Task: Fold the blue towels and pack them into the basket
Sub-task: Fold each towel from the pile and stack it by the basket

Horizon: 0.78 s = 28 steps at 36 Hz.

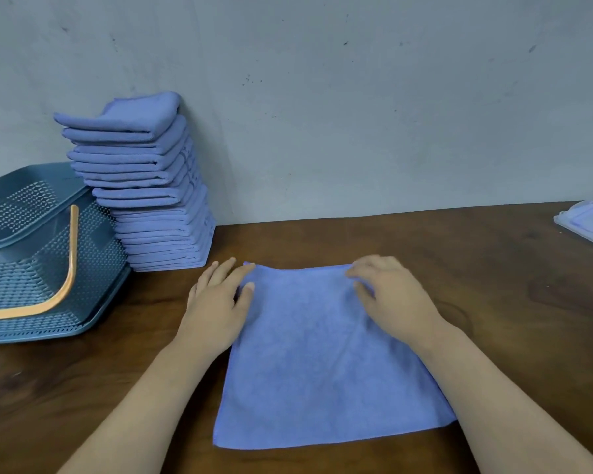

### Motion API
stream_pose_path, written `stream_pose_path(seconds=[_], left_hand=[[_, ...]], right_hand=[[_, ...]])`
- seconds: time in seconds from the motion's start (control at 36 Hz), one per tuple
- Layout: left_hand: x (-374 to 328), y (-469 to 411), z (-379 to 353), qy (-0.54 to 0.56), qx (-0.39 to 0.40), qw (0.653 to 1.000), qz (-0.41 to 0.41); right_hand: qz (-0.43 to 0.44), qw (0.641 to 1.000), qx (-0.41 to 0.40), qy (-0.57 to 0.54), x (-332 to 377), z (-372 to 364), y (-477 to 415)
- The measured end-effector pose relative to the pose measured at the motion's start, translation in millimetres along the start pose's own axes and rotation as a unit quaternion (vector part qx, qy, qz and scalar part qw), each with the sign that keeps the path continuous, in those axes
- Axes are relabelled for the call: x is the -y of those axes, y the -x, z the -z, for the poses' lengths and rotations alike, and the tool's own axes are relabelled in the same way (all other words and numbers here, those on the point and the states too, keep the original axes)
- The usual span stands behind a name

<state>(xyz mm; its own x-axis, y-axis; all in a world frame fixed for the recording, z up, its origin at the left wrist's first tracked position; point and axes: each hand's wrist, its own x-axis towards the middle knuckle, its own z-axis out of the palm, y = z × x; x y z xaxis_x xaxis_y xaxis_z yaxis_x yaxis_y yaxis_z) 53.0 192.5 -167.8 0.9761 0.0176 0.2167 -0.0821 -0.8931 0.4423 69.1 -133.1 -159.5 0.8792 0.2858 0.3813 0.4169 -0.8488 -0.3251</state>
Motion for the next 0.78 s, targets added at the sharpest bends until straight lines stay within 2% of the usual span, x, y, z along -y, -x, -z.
stream_pose_path(seconds=[0.08,0.17,0.22,0.28,0.42,0.47,0.53,0.58,0.61,0.69,0.78], left_hand=[[-18,10,-2,-0.070,-0.034,0.992,-0.096],[-32,22,-13,-0.083,-0.046,0.981,-0.171],[-31,25,-18,-0.071,-0.032,0.979,-0.187],[-25,27,-18,-0.024,0.022,0.986,-0.166],[-16,26,-22,-0.020,0.105,0.984,-0.142],[-17,27,-22,-0.048,0.107,0.982,-0.148],[-21,27,-18,-0.059,0.071,0.975,-0.204],[-27,26,-15,-0.009,0.059,0.961,-0.272],[-30,26,-14,0.017,0.081,0.954,-0.287],[-32,18,-22,0.016,0.143,0.946,-0.290],[-32,-2,-27,-0.019,0.132,0.962,-0.238]], right_hand=[[0.113,0.988,0.101,-0.041,21,2,5],[0.134,0.974,0.157,-0.091,30,-4,8],[0.129,0.972,0.166,-0.108,29,-8,10],[0.120,0.973,0.169,-0.101,26,-11,11],[0.050,0.983,0.175,-0.011,19,-22,8],[0.028,0.982,0.188,0.004,18,-26,8],[0.022,0.978,0.204,0.024,17,-30,8],[0.023,0.976,0.215,0.033,16,-33,7],[0.023,0.975,0.217,0.035,16,-34,7],[0.021,0.974,0.223,0.024,14,-36,7],[0.018,0.972,0.232,0.021,12,-38,6]])
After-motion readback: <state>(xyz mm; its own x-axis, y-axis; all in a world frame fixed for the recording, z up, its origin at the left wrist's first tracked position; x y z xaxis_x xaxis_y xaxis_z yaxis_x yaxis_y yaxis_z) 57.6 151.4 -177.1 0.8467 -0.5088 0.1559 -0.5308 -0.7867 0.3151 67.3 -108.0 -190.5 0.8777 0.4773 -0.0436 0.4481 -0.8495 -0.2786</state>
